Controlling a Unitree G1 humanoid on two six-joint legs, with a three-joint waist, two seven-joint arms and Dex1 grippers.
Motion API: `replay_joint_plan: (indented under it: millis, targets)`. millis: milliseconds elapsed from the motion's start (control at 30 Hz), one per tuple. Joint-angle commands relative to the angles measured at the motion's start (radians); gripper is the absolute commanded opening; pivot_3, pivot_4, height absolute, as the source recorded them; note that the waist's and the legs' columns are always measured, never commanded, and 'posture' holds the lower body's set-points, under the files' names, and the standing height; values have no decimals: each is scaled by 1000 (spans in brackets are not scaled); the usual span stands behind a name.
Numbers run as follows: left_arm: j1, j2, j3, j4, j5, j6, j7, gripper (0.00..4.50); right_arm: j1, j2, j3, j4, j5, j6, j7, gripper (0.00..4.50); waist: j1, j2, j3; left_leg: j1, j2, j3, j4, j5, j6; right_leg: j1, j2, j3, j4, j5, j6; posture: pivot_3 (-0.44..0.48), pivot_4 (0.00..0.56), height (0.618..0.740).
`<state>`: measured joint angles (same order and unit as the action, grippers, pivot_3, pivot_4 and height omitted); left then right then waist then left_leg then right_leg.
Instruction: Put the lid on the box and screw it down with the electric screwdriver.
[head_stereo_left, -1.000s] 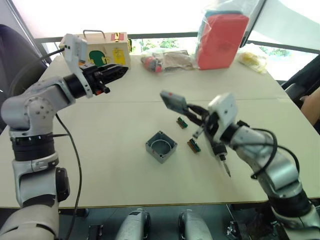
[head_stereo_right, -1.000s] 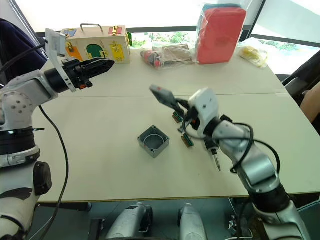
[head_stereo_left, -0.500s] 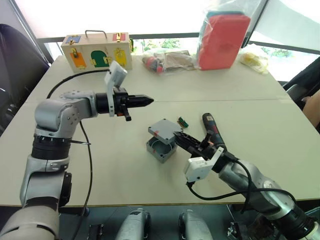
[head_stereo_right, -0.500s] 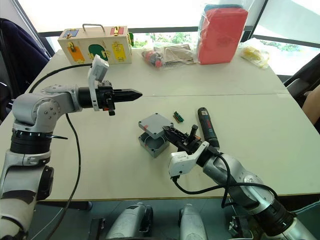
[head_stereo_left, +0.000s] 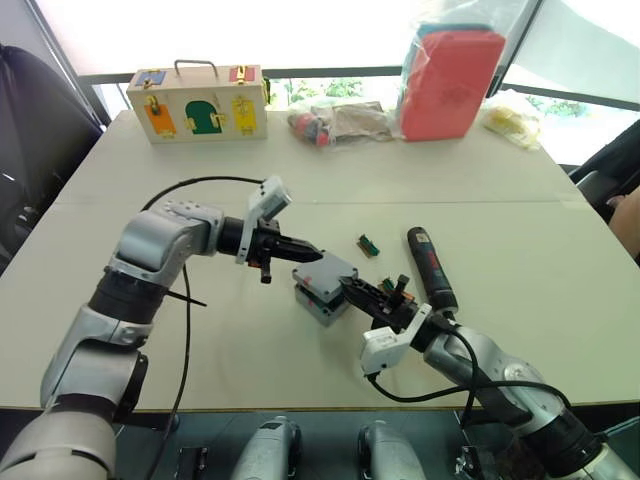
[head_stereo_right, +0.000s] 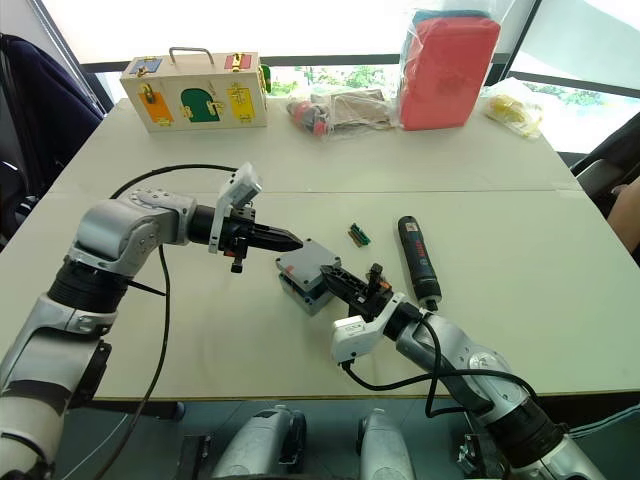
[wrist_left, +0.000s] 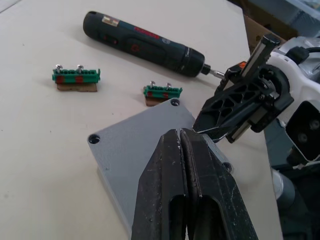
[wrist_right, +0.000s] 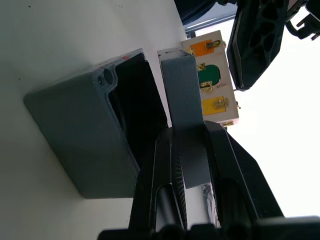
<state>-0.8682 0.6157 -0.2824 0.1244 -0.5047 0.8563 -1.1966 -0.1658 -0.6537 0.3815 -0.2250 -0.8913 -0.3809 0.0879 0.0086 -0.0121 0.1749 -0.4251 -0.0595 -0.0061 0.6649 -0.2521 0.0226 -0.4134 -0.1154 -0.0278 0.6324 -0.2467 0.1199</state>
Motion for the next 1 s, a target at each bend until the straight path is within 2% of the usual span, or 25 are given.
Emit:
replay_joint_plan:
  millis: [33, 467, 733, 800, 833, 1000]
  targets:
    - [4, -24, -11, 27, 48, -53, 5, 29, 12, -3, -25, -10, -16, -30, -34, 103, 1, 0, 0, 0, 0, 0, 0, 0, 0, 0, 0, 0, 0, 0, 0, 0, 150, 740]
    - [19, -49, 2, 19, 83, -62, 1, 29, 40, 0, -17, 29, -68, -63, -79, 103, 1, 0, 0, 0, 0, 0, 0, 0, 0, 0, 0, 0, 0, 0, 0, 0, 150, 740]
    - [71, -51, -102, -13, 200, -161, 7, 29, 42, 7, -8, 58, -89, -76, -100, 103, 3, 0, 0, 2, 0, 0, 0, 0, 0, 3, 0, 0, 0, 0, 0, 0, 150, 740]
    - [82, -50, -121, -19, 221, -168, 7, 0, 46, 10, -14, 56, -85, -72, -102, 1123, 3, 0, -1, 5, 0, 0, 0, -1, 1, 6, 0, 0, -1, 0, 0, 0, 150, 740]
    - [85, -50, -128, -21, 231, -169, 9, 0, 48, 11, -17, 55, -82, -69, -100, 1285, 3, 0, -1, 6, 0, 0, 0, -1, 1, 7, 0, -1, -1, 0, 0, 0, 150, 740]
    - [107, -55, -176, 12, 304, -206, 24, 0, 62, 3, -35, 30, -87, -69, -106, 3105, 3, -1, -5, 15, 0, 0, -1, -4, 6, 16, 0, -1, -2, -1, -1, 0, 150, 740]
